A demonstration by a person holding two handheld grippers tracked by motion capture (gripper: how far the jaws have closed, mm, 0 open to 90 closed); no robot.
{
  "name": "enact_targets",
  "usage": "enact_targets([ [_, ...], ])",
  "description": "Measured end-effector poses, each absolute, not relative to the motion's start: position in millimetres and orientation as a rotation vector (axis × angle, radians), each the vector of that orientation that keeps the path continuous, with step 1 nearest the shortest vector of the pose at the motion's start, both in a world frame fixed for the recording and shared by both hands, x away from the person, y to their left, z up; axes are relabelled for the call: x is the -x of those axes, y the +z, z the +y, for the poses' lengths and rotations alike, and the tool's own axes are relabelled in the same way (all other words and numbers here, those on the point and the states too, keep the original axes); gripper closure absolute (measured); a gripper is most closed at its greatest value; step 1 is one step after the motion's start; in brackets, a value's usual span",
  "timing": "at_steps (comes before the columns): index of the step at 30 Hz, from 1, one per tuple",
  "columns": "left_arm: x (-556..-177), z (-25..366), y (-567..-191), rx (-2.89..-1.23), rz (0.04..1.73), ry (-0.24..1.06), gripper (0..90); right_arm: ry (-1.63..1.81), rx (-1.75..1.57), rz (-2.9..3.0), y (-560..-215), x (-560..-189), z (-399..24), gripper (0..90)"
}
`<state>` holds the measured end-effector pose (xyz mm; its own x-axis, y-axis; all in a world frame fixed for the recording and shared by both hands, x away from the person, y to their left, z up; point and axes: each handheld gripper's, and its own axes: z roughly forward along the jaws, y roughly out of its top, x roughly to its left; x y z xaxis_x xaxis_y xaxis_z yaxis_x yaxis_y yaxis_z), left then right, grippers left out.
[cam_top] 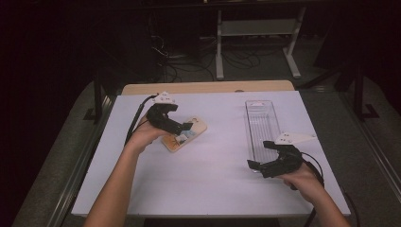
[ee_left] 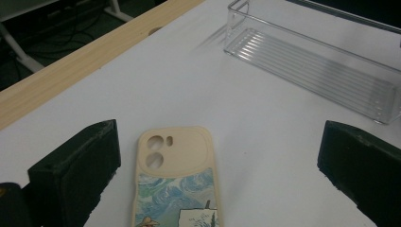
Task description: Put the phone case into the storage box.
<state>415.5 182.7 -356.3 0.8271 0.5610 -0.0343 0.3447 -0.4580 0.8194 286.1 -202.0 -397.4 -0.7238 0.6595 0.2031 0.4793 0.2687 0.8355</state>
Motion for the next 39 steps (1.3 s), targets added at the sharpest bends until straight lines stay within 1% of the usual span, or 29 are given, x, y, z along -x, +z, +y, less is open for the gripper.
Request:
enact_targets([
  [10, -427.6, 183.6, -362.1, -2.075, 0.705, 0.301, 0.0, 1.443, -1.066, 2.353, -398.4, -286.5, -201.7, 0.6],
  [14, -430.4, 185.0, -366.7, -2.096, 0.711, 0.319, 0.0, 1.436, -1.066, 2.355, -398.9, -286.4, -201.3, 0.6],
  [28, -437.4, 197.1, -373.6, -2.069, 0.821, 0.346, 0.0, 1.432, -1.061, 2.357, -399.4, -286.8, -201.4, 0.7],
  [30, -439.0, 199.3, -373.9, -2.09, 0.818, 0.358, 0.0, 1.432, -1.063, 2.358, -399.3, -286.6, -201.0, 0.7],
  [33, -439.2, 197.6, -376.3, -2.083, 0.837, 0.333, 0.0, 1.43, -1.062, 2.359, -399.4, -286.6, -201.0, 0.7],
  [39, -439.1, 195.7, -377.7, -2.12, 0.816, 0.335, 0.0, 1.433, -1.064, 2.357, -399.4, -286.5, -201.1, 0.7],
])
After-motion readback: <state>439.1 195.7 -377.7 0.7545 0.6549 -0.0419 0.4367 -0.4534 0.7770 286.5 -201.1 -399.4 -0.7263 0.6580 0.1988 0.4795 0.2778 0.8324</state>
